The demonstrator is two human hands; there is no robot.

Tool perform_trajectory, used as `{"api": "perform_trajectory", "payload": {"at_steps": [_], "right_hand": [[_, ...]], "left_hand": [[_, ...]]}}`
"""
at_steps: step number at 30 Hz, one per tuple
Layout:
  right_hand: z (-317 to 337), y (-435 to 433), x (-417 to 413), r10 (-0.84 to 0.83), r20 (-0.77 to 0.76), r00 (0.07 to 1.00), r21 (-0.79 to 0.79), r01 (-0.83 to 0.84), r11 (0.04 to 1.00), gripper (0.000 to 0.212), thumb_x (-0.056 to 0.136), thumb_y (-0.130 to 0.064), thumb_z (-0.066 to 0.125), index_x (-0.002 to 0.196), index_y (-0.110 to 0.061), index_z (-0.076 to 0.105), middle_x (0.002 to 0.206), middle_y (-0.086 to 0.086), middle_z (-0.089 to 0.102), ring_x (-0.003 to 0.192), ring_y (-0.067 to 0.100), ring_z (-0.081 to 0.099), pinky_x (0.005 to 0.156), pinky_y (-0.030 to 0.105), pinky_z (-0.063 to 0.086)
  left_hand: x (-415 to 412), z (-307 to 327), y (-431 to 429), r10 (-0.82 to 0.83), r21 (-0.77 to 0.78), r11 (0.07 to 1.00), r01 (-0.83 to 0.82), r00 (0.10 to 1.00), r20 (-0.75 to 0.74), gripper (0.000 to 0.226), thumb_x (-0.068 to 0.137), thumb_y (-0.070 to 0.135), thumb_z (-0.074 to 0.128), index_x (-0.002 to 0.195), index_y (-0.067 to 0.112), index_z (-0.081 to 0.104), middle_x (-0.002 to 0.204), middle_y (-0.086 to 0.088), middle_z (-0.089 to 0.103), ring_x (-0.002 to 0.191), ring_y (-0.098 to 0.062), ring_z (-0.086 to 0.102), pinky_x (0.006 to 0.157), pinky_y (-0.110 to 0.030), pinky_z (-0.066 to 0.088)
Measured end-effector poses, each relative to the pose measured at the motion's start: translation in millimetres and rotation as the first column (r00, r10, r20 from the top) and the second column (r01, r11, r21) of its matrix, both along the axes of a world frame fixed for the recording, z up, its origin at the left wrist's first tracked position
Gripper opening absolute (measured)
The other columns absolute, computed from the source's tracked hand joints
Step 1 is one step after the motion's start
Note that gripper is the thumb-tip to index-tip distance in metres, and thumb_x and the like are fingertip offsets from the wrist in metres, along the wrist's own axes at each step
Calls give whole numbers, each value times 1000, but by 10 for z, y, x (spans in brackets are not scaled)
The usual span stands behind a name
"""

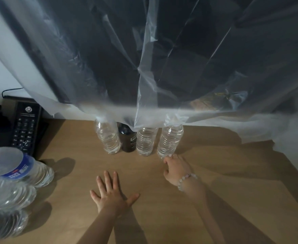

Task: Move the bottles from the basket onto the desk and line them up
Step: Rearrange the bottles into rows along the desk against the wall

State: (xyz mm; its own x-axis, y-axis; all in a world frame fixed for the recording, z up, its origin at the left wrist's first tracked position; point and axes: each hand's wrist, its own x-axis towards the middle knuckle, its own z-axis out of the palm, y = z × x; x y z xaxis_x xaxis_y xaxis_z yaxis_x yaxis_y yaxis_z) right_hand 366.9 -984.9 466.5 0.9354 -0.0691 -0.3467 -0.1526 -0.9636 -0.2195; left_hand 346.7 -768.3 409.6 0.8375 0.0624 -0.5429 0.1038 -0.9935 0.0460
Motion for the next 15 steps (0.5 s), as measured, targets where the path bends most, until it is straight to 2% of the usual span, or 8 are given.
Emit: {"api": "perform_trajectory", "payload": {"at_steps": [15], "right_hand": [[-57,139,254,38,42,998,-9,-37,999,36,88,-25,55,120,-12,44,120,8,52,118,23,43,94,30,38]], "left_hand": [[19,20,0,-5,-7,1000,5,999,-47,120,64,90,32,146,22,-22,152,-6,-30,139,-33,-28,111,-60,-1]]}}
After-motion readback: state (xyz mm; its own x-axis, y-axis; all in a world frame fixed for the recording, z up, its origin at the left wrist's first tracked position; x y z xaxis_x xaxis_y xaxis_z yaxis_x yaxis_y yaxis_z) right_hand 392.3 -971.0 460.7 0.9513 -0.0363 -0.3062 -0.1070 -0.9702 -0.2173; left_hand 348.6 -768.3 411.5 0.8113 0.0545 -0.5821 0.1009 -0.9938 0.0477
